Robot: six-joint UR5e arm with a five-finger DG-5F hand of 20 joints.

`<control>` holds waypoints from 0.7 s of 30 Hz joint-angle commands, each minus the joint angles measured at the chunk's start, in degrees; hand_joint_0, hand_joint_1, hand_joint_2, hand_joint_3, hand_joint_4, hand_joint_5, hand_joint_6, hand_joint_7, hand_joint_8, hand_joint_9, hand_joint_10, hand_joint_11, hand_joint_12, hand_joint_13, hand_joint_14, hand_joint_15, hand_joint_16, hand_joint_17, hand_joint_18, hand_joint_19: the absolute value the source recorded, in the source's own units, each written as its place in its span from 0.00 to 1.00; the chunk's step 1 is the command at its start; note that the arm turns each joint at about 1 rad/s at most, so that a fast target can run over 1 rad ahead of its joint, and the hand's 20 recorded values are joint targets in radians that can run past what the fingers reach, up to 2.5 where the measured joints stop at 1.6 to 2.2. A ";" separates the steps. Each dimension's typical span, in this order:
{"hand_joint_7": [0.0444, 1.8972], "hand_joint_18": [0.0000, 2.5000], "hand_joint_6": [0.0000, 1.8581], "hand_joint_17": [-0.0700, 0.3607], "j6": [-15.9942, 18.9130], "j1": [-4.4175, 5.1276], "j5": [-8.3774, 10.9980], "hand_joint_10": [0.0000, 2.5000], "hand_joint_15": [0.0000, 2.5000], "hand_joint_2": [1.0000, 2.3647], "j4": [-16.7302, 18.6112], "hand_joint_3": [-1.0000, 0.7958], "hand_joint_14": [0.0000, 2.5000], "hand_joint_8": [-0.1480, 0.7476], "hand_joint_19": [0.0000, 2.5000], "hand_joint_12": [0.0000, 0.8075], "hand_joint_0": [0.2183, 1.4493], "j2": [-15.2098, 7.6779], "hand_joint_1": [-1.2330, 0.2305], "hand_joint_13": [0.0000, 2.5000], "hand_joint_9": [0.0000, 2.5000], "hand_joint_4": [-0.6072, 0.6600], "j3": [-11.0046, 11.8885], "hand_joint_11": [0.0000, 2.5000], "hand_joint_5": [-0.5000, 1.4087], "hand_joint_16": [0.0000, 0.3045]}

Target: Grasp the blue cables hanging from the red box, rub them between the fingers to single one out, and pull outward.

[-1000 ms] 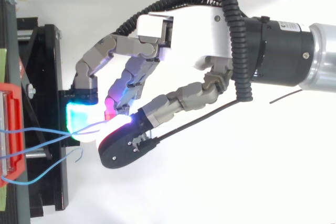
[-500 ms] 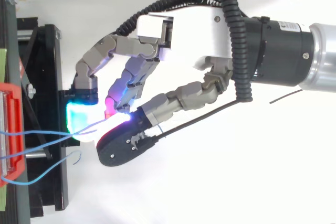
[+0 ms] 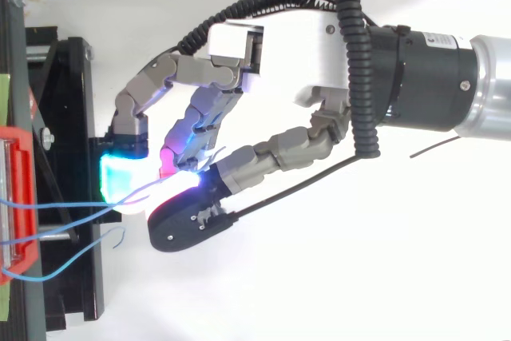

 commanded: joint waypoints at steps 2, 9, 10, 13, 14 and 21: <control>0.40 0.34 0.49 0.42 -0.68 -0.08 0.00 0.01 0.23 0.00 0.00 0.30 0.01 0.46 0.23 0.45 0.43 0.00 0.24 0.39 0.40 0.45 0.00 0.32 0.17 0.16; 0.42 0.34 0.48 0.42 -3.84 -0.79 -1.23 0.01 0.24 0.00 -3.43 0.28 0.01 0.47 0.25 0.45 0.32 0.00 0.28 0.40 0.41 0.52 -0.35 0.32 0.17 0.16; 0.42 0.34 0.48 0.42 -3.93 -0.88 -1.32 0.01 0.24 0.00 -3.60 0.28 0.01 0.47 0.25 0.46 0.31 0.00 0.30 0.40 0.41 0.52 -0.35 0.32 0.17 0.16; 0.43 0.35 0.47 0.43 -4.55 -1.05 -1.58 0.01 0.24 0.00 -4.22 0.28 0.01 0.49 0.26 0.47 0.27 0.00 0.34 0.40 0.41 0.53 -0.35 0.32 0.17 0.17; 0.42 0.35 0.47 0.43 -4.72 -1.14 -1.67 0.01 0.24 0.00 -4.22 0.28 0.01 0.49 0.26 0.48 0.26 0.00 0.37 0.40 0.42 0.53 -0.35 0.31 0.18 0.17; 0.44 0.36 0.46 0.44 -4.81 -1.40 -1.76 0.01 0.24 0.00 -4.22 0.28 0.01 0.50 0.26 0.49 0.25 0.00 0.44 0.41 0.42 0.54 -0.35 0.31 0.18 0.18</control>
